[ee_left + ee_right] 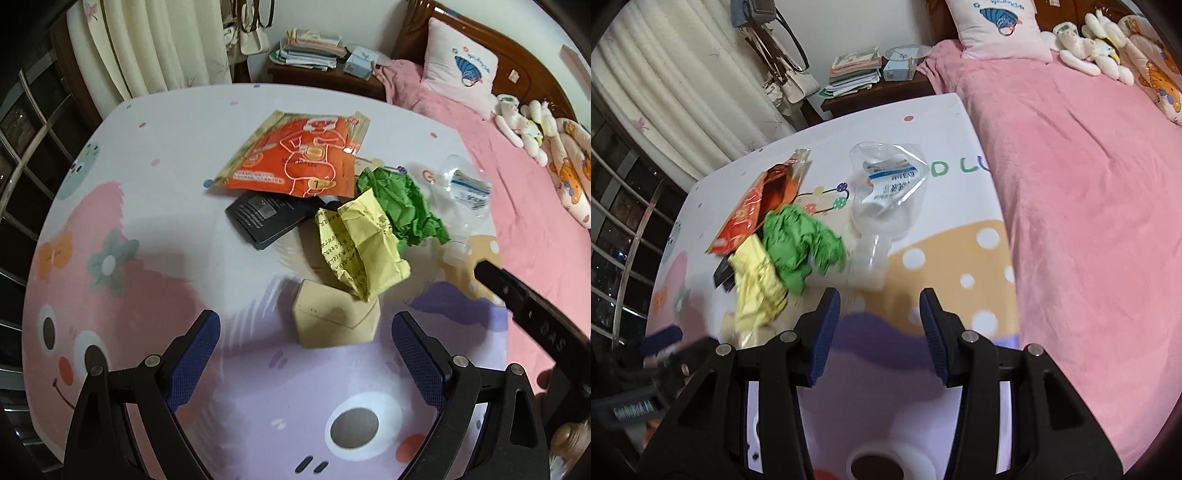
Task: Collect trash
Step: 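Grasp the clear plastic bottle with the right gripper while the left grasps the beige paper box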
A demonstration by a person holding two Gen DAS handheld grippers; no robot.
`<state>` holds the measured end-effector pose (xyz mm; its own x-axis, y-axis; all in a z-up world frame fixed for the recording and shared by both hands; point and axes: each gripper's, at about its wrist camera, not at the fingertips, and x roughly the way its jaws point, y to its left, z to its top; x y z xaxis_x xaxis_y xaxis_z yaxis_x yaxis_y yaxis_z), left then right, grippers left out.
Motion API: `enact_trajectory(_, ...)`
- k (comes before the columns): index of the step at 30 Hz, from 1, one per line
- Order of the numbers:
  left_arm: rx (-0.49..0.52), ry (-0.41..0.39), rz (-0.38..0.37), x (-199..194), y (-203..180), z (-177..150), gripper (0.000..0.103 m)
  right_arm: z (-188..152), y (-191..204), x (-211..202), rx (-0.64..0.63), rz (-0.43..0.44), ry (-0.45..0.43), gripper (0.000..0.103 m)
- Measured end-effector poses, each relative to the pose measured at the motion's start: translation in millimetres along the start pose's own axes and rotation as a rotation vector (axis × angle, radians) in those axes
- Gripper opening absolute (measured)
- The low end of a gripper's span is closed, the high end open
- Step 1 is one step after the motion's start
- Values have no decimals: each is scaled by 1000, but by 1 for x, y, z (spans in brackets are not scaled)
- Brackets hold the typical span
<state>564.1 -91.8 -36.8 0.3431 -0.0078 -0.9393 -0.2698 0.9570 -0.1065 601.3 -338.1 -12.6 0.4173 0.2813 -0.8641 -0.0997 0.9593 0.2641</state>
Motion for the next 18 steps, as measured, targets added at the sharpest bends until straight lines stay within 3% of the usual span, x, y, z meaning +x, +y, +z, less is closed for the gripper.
enact_trajectory(9, 10, 34, 12, 33, -12, 6, 93, 23, 9, 42, -30, -29, 19, 42)
enact_trajectory(13, 16, 51, 1, 45, -16, 9, 86, 23, 15, 49, -65, -55, 9, 27)
enact_trajectory(15, 29, 55, 7, 50, -19, 11, 85, 23, 15, 49, -66, -52, 6, 26)
enact_trajectory(18, 43, 74, -13, 56, -23, 9, 73, 20, 13, 48, -59, -41, 3, 26)
